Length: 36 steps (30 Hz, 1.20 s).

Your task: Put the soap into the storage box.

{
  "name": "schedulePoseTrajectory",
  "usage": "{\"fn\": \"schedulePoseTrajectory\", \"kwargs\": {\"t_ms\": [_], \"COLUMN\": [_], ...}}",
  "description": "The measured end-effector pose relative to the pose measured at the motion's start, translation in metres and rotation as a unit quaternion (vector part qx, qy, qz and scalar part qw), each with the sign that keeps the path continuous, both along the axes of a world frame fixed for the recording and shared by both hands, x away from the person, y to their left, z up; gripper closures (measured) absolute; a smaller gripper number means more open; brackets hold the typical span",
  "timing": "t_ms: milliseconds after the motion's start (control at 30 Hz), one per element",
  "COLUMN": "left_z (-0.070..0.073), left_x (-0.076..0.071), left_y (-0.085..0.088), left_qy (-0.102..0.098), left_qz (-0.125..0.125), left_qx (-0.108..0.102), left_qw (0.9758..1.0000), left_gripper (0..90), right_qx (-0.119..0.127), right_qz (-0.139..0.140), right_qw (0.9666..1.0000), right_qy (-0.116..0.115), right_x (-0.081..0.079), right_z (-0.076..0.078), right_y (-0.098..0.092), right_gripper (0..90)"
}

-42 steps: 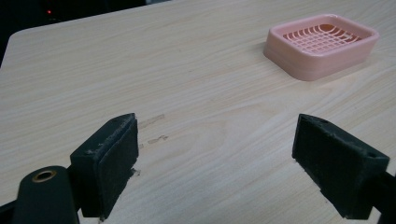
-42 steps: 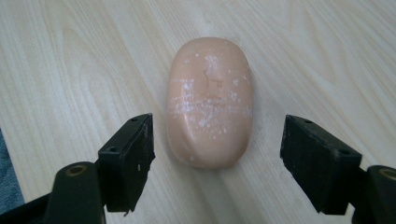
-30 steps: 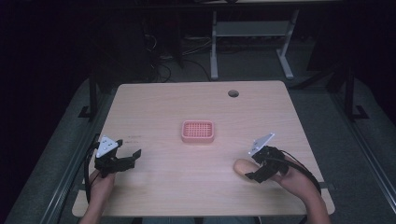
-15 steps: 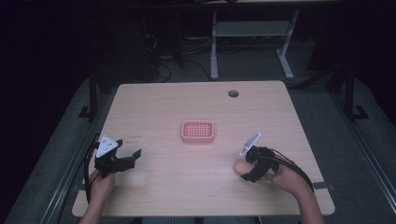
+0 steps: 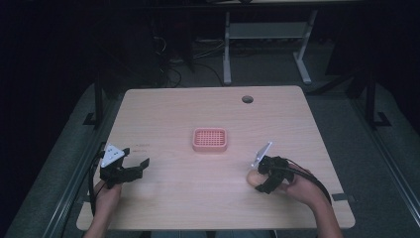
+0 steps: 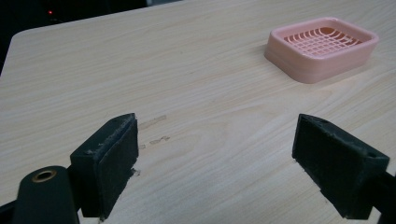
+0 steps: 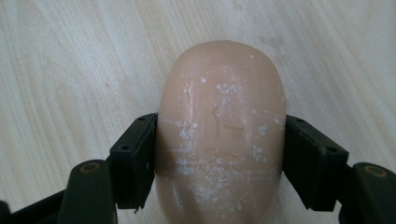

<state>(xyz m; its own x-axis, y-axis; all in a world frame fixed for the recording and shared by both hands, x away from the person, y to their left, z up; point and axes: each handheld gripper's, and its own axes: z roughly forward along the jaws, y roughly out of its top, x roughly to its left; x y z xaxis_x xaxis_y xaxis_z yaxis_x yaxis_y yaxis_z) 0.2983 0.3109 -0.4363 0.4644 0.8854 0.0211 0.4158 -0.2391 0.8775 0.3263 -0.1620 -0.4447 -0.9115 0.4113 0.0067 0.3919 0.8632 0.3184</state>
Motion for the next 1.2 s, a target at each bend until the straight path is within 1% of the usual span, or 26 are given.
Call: {"fn": "schedulePoseTrajectory", "kwargs": {"t_ms": [33, 133, 367, 467, 533, 567, 667, 733, 767, 833, 933, 1033, 1100, 1167, 1200], "left_z": [0.000, 0.000, 0.000, 0.000, 0.000, 0.001, 0.000, 0.000, 0.000, 0.000, 0.000, 0.000, 0.000, 0.000, 0.000], "left_x": [0.000, 0.000, 0.000, -0.001, -0.001, -0.001, -0.001, 0.000, 0.000, 0.000, 0.000, 0.000, 0.000, 0.000, 0.000], "left_y": [0.000, 0.001, 0.001, 0.001, 0.002, 0.002, 0.001, 0.001, 0.001, 0.001, 0.001, 0.001, 0.001, 0.002, 0.002], "left_qy": [0.000, 0.000, -0.002, -0.003, 0.000, 0.002, 0.002, 0.002, 0.002, 0.002, 0.002, 0.003, 0.003, 0.003, 0.004], "left_qz": [0.001, 0.002, 0.002, 0.003, 0.003, 0.005, 0.005, 0.005, 0.004, 0.004, 0.003, 0.004, 0.005, 0.005, 0.005], "left_qx": [0.000, -0.004, -0.004, -0.005, -0.002, -0.005, -0.005, -0.005, -0.005, -0.006, -0.006, -0.006, -0.005, -0.004, -0.005], "left_qw": [1.0000, 1.0000, 1.0000, 1.0000, 1.0000, 1.0000, 1.0000, 1.0000, 1.0000, 1.0000, 1.0000, 1.0000, 1.0000, 1.0000, 1.0000], "left_gripper": [14.2, 14.2, 14.2, 14.2, 14.2, 14.2, 14.2, 14.2, 14.2, 14.2, 14.2, 14.2, 14.2, 14.2, 14.2], "right_qx": [0.000, 0.003, 0.023, 0.036, 0.040, 0.042, 0.049, 0.049, 0.045, 0.047, 0.060, 0.054, 0.054, 0.058, 0.058], "right_qz": [0.003, 0.006, 0.021, 0.023, 0.024, 0.026, 0.031, 0.031, 0.034, 0.037, 0.040, 0.042, 0.044, 0.048, 0.046], "right_qw": [1.0000, 0.9999, 0.9994, 0.9990, 0.9988, 0.9987, 0.9983, 0.9983, 0.9984, 0.9982, 0.9974, 0.9976, 0.9976, 0.9971, 0.9973], "right_qy": [-0.005, -0.008, -0.015, -0.012, -0.011, -0.011, -0.009, -0.007, -0.007, -0.005, -0.001, -0.002, -0.001, 0.000, 0.001], "right_x": [0.000, 0.002, 0.013, 0.019, 0.024, 0.026, 0.033, 0.035, 0.039, 0.043, 0.048, 0.053, 0.056, 0.060, 0.061], "right_z": [0.001, 0.004, 0.017, 0.022, 0.025, 0.025, 0.027, 0.027, 0.028, 0.029, 0.031, 0.033, 0.034, 0.035, 0.036], "right_y": [0.001, 0.003, 0.008, 0.010, 0.012, 0.013, 0.015, 0.016, 0.018, 0.020, 0.021, 0.025, 0.027, 0.029, 0.030], "right_gripper": [31.6, 31.6, 31.7, 31.7, 31.7, 31.7, 31.7, 31.7, 31.7, 31.7, 31.7, 31.7, 31.7, 31.7, 31.7]}}
